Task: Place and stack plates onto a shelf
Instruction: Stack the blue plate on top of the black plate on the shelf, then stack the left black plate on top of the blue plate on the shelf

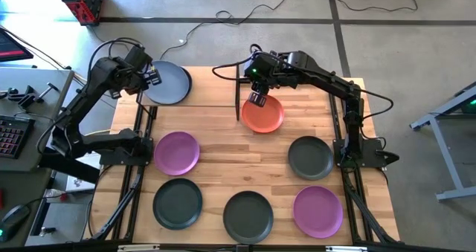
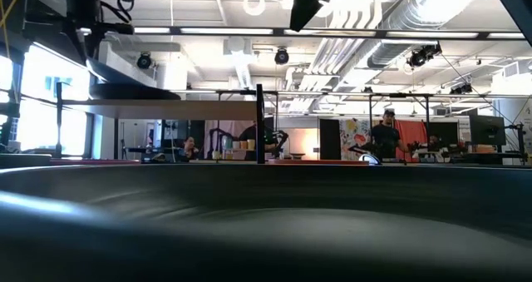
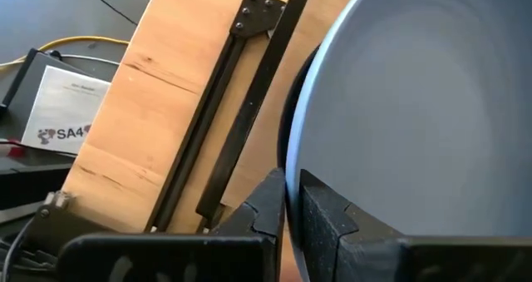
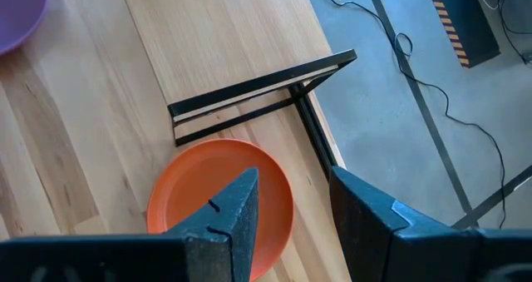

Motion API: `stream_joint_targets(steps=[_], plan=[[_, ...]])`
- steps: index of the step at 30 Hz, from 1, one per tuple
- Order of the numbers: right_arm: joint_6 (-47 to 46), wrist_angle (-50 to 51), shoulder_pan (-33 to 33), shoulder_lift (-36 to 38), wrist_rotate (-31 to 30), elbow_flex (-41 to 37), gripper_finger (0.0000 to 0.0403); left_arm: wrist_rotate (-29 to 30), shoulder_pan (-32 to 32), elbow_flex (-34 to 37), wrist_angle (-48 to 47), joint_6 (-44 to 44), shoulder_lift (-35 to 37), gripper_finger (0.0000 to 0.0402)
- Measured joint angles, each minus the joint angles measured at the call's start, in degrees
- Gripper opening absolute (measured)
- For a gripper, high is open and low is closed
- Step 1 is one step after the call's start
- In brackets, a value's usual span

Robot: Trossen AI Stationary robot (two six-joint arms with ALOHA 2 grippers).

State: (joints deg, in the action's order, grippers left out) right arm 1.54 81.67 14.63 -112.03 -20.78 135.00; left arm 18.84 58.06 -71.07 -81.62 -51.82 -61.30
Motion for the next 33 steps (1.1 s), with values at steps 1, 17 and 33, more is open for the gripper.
stream_joint_targets(steps=[1, 17, 33], plan=[[0.00, -0.01, 0.00, 0.00, -0.02, 0.00, 0.0126, 0.02, 0.30, 0.00, 0.02, 0.01, 0.00, 0.0024], [-0.07, 0.00, 0.00, 0.00, 0.85, 0.00, 0.0126, -6.81, 1.62, 0.00, 1.44, 4.26, 0.06, 0.0086], [-7.11, 7.31, -0.84, -0.05, 22.65, -2.21, 0.0126, -23.71, -4.85, 0.00, -3.07, 14.14, 7.63, 0.0076]])
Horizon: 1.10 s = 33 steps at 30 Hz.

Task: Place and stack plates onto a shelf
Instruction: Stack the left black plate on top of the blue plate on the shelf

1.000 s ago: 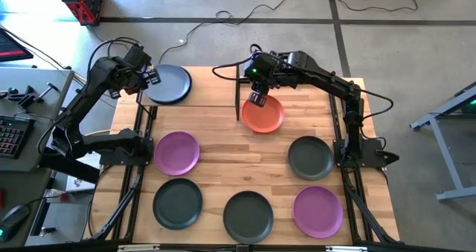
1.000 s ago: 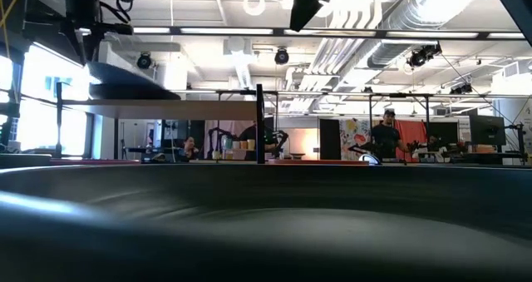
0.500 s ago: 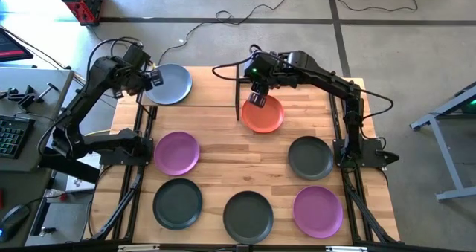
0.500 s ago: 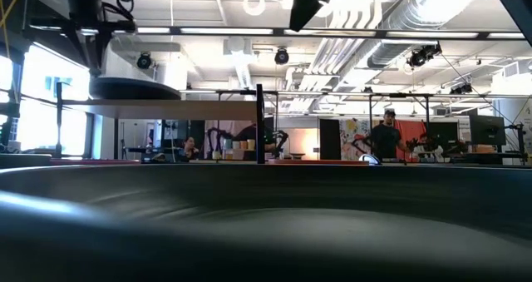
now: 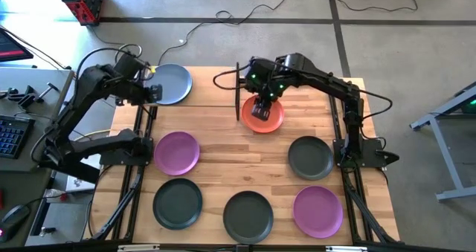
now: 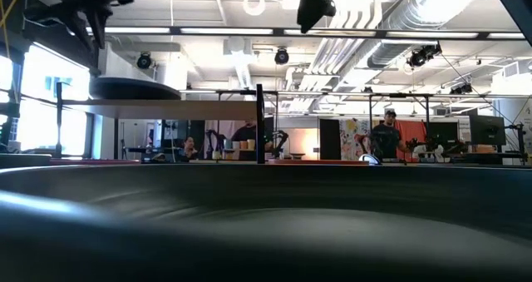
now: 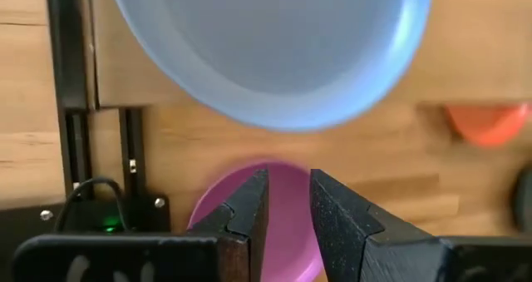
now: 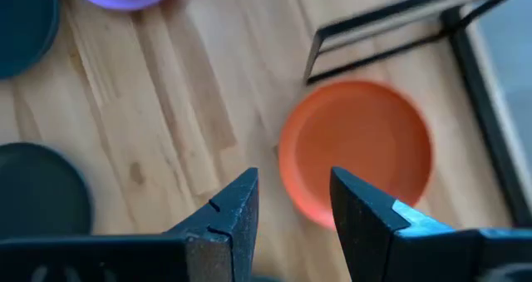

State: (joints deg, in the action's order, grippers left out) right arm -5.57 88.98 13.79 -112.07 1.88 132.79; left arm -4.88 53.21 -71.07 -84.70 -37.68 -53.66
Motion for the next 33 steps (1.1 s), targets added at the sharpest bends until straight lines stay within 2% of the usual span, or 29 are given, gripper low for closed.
stream_joint_targets(steps=[10, 18, 33], plan=[[-15.06, -2.76, -6.39, -0.13, 0.30, -12.82, 0.0126, 0.06, -15.29, -0.02, -0.58, 0.39, 2.71, 0.0076], [-27.19, -9.07, -12.41, -0.11, 0.34, -21.36, 0.0126, 0.19, -26.86, -0.02, 0.06, -1.25, 2.51, 0.0076], [-35.65, -22.74, -23.84, -0.48, -0.48, -22.21, 0.0126, 1.06, -43.38, -0.02, 7.56, -1.28, 0.92, 0.0076]])
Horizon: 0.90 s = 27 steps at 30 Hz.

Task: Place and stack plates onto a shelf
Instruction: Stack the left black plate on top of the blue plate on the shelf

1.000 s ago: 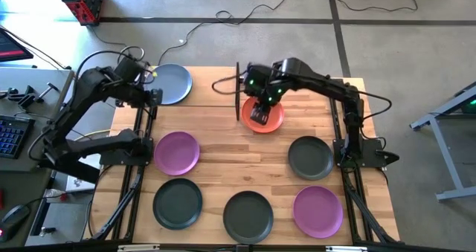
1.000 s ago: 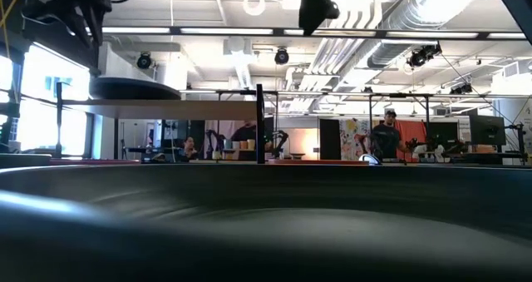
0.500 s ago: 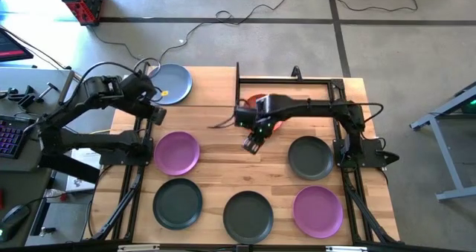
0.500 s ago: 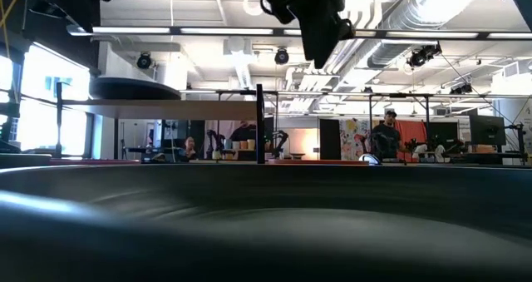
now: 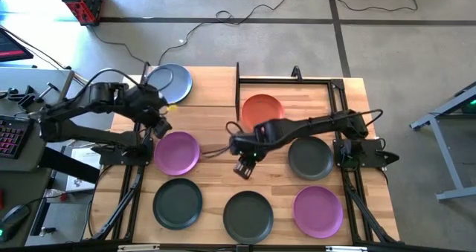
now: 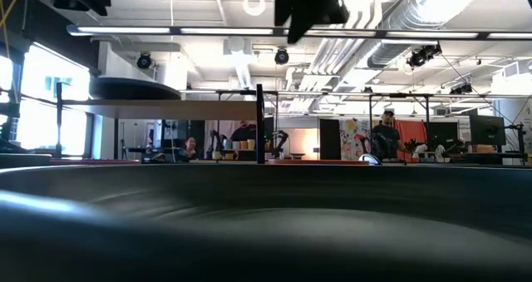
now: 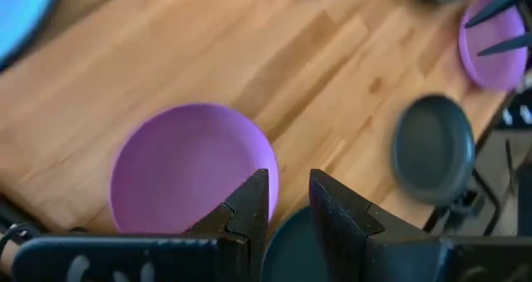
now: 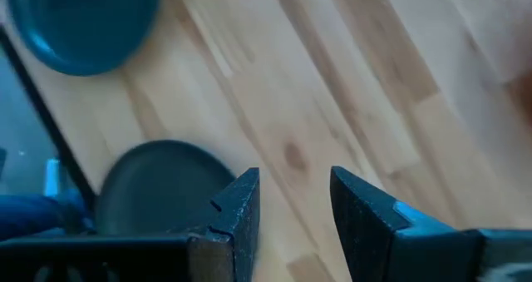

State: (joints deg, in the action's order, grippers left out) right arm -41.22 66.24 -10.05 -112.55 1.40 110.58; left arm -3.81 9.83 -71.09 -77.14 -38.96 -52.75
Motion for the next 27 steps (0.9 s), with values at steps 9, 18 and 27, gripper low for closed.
stream_joint_targets(steps=[9, 18, 27], plan=[[-5.06, -0.95, -3.77, -0.17, -6.00, -0.02, 0.0126, -0.55, -15.44, 0.00, 0.98, 0.55, -5.21, 0.0076], [-4.29, -0.83, -3.82, -0.17, -7.24, -0.02, 0.0126, -0.54, -30.26, 0.00, 5.11, -1.39, -13.17, 0.0076], [5.23, 6.43, -5.77, -0.17, -0.81, -0.02, 0.0126, 0.84, -39.81, 0.00, 5.29, -2.87, -21.39, 0.0076]])
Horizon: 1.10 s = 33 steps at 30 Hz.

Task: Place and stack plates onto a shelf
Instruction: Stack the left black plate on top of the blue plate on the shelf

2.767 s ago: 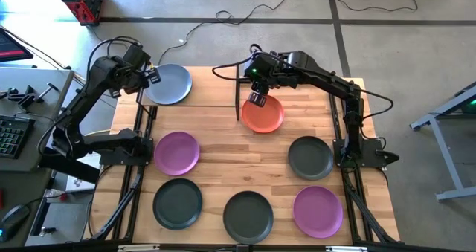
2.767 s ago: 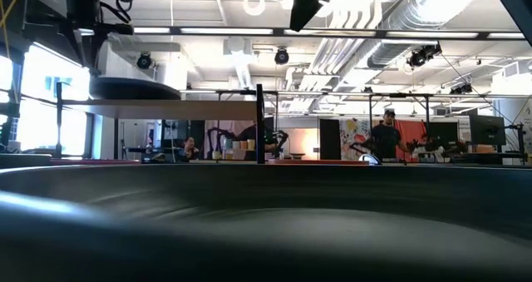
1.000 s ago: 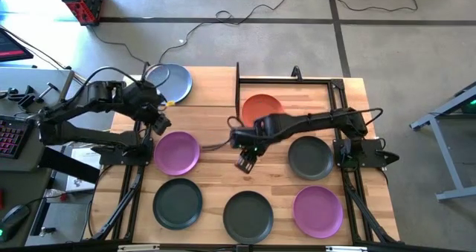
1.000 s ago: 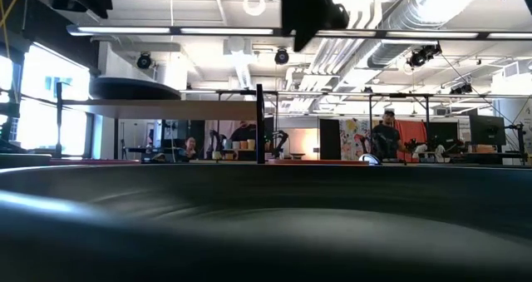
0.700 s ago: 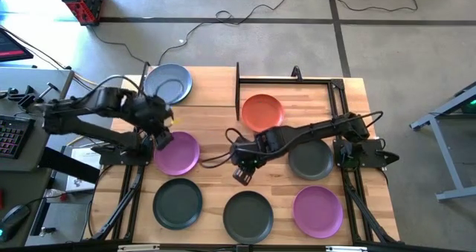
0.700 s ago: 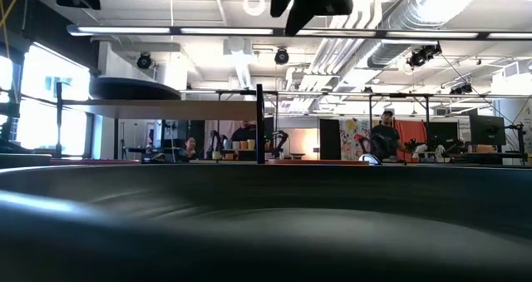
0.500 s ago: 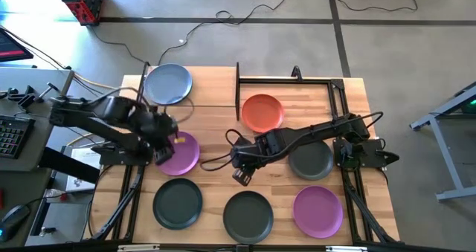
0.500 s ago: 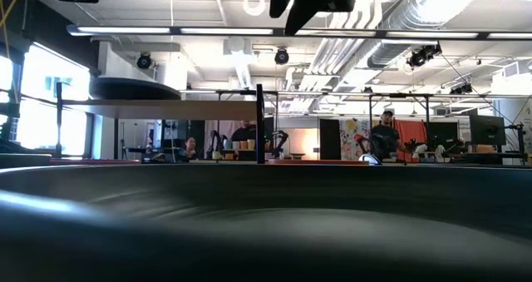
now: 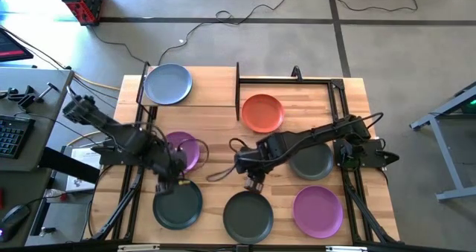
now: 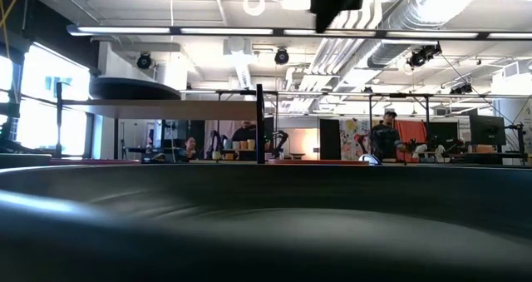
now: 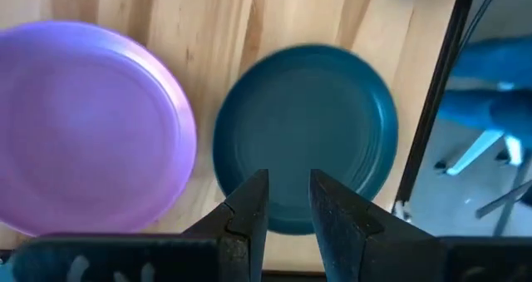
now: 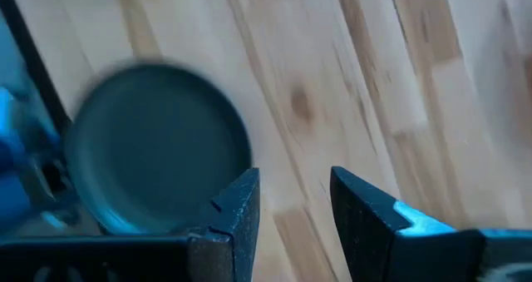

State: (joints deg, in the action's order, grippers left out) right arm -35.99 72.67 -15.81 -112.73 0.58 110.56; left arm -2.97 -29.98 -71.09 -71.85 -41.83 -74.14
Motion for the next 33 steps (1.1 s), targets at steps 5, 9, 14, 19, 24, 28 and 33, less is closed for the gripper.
stream_joint_targets(steps=[5, 9, 14, 19, 24, 28, 33], plan=[[1.17, 6.28, -1.03, 0.00, -1.52, 0.00, 0.0126, 5.84, -4.58, 0.00, 1.71, 0.79, -4.09, 0.0076], [1.81, 7.56, -1.16, 0.00, -2.07, 0.00, 0.0126, 10.32, -6.94, 0.00, 2.66, 4.95, -8.26, 0.0076], [3.75, 7.74, -1.16, 0.00, -2.08, 0.00, 0.0126, 10.41, -7.73, 0.00, 2.97, 6.49, -13.81, 0.0076], [4.98, 12.64, -1.22, 0.00, -2.08, 0.02, 0.0126, 11.65, -7.71, 0.00, 3.57, 7.96, -18.36, 0.0076], [5.65, 17.33, -1.22, 0.07, -3.32, 0.02, 0.0126, 13.25, -7.66, 0.00, 6.42, 12.48, -21.58, 0.0076], [6.30, 17.39, -1.22, 1.09, -4.57, 0.07, 0.0126, 13.44, -7.42, 0.00, 7.57, 13.47, -23.17, 0.0076], [5.44, 17.18, -1.10, 3.03, -6.42, 0.07, 0.0126, 13.49, -7.44, 0.02, 7.10, 12.63, -22.63, 0.0076]])
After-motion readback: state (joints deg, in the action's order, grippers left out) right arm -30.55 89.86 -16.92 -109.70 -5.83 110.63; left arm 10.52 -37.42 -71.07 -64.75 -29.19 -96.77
